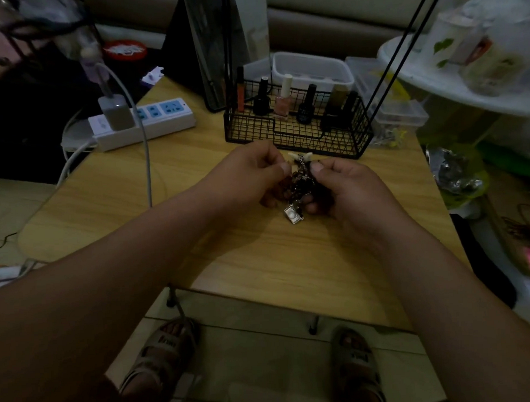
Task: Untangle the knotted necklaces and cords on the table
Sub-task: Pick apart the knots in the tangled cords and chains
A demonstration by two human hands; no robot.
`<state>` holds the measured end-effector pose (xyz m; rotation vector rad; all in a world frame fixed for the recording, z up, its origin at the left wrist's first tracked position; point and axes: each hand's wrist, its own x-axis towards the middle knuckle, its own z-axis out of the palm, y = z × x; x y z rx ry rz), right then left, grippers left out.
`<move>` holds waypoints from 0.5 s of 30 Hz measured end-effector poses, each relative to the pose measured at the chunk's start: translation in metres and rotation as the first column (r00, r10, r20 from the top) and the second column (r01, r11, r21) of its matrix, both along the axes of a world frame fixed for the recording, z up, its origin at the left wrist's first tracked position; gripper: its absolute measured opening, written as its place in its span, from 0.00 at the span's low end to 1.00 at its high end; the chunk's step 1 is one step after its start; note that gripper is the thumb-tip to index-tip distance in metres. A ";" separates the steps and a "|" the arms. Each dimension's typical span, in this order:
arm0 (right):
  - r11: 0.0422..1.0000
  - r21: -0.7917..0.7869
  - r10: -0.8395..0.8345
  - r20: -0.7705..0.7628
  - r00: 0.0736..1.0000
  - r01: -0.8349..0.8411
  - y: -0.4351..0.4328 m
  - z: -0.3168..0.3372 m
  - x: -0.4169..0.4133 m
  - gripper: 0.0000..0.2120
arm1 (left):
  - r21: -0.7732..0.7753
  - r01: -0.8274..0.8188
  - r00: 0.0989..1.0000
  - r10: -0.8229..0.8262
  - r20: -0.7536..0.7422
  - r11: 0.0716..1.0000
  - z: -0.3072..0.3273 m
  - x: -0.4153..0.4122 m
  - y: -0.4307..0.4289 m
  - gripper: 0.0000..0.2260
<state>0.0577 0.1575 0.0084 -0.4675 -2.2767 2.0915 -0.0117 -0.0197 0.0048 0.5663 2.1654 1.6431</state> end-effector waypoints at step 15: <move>0.865 -0.493 -0.124 -0.019 0.992 0.099 0.000 0.013 0.002 0.08 | -0.092 0.091 0.993 -0.097 -0.064 0.992 0.008 0.004 -0.002 0.03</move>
